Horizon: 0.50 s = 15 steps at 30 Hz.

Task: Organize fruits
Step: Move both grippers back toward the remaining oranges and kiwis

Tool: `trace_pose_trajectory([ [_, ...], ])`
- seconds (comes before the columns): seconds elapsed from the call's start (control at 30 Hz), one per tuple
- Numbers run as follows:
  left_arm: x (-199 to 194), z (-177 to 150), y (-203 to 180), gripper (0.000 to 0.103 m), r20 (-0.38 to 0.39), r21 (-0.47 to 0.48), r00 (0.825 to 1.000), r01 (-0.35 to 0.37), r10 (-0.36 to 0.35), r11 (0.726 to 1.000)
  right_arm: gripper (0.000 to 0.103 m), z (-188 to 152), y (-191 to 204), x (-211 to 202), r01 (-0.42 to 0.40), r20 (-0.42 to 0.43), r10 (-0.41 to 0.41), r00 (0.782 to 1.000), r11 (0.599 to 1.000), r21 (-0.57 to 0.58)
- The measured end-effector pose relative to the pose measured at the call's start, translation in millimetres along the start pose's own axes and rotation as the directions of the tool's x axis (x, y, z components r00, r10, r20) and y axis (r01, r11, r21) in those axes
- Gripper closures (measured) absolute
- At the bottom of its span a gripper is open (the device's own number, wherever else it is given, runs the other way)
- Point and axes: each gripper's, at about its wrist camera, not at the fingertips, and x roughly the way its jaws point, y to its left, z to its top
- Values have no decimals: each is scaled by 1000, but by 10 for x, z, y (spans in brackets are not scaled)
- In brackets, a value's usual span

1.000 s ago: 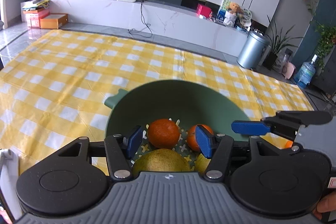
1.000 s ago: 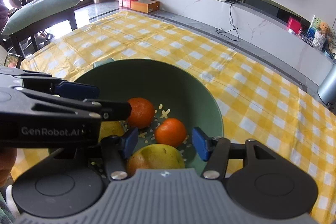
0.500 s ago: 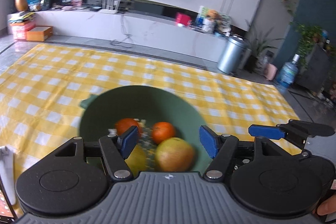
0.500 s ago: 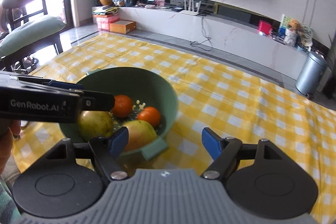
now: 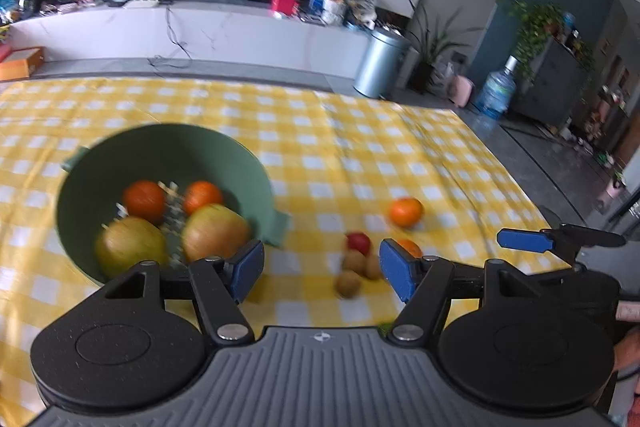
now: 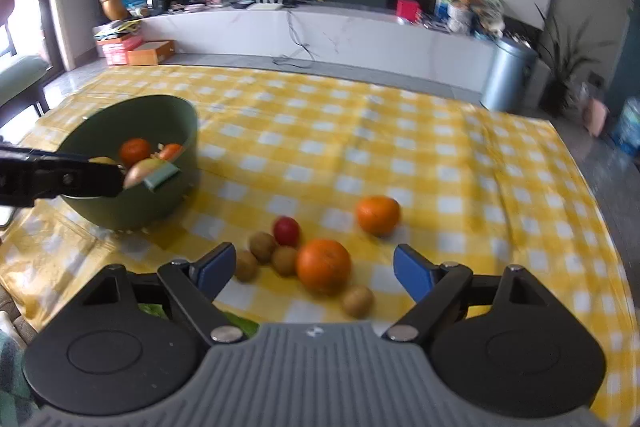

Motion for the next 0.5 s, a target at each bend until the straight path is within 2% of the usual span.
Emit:
trace_pose_trajectory([
  [0.1,15,-64,-86,25,-19,13,1000,24,-24,1000,20,-109,-182,-24,-14,-30,17,999,997,76],
  [0.2,30,-108,-133,25,-32,12,999,39,-39,999,20,-177,-255,-56,-40,-23,44,999,992,121],
  [0.43,140,-233,-176,26,-55,16,998,34,-33,999,22,-238,-259,-30,-61,-9,63,998,988,143],
  [0.5,193,-279,-205,27,-61,33,998,29,-27,999,26,-239,-274,-1,-74,-9,76,997,986,152],
])
